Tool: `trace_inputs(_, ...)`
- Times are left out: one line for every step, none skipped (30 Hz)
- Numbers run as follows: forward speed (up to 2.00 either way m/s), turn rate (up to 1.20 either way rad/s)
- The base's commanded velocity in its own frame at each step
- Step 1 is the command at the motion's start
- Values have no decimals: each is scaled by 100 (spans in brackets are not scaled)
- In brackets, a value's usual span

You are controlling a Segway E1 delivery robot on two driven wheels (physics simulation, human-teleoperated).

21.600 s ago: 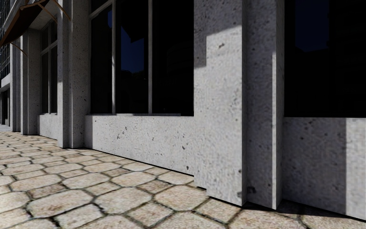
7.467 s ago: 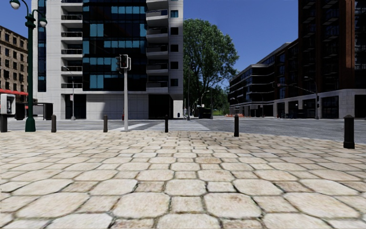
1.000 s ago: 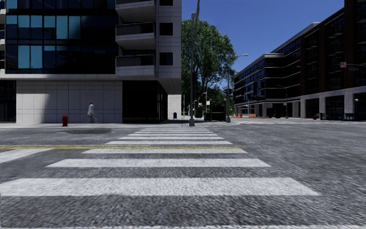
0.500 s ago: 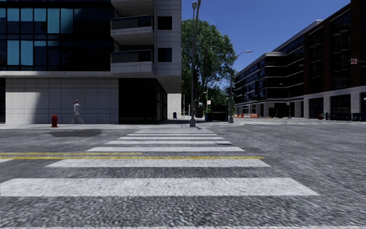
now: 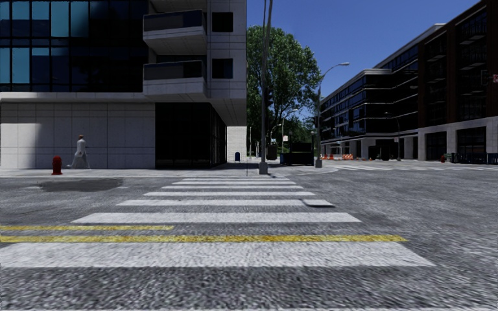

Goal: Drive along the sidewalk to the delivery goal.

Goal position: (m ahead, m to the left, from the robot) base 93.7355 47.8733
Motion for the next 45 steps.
trace_inputs(200, 13)
trace_inputs(200, 14)
trace_inputs(200, 14)
trace_inputs(200, 15)
trace_inputs(200, 15)
trace_inputs(200, 15)
trace_inputs(200, 15)
trace_inputs(200, 15)
trace_inputs(200, 15)
trace_inputs(200, 18)
trace_inputs(200, 25)
trace_inputs(200, 27)
trace_inputs(200, 27)
trace_inputs(200, 28)
trace_inputs(200, 28)
trace_inputs(200, 28)
trace_inputs(200, 28)
trace_inputs(200, 28)
trace_inputs(200, 28)
trace_inputs(200, 28)
trace_inputs(200, 28)
trace_inputs(200, 28)
trace_inputs(200, 28)
trace_inputs(200, 28)
trace_inputs(200, 28)
trace_inputs(200, 28)
trace_inputs(200, 28)
trace_inputs(200, 28)
trace_inputs(200, 28)
trace_inputs(200, 28)
trace_inputs(200, 28)
trace_inputs(200, 28)
trace_inputs(200, 28)
trace_inputs(200, 28)
trace_inputs(200, 28)
trace_inputs(200, 0)
trace_inputs(200, 0)
trace_inputs(200, 0)
trace_inputs(200, 0)
trace_inputs(200, 0)
trace_inputs(200, 0)
trace_inputs(200, 0)
trace_inputs(200, 0)
trace_inputs(200, 0)
trace_inputs(200, 0)
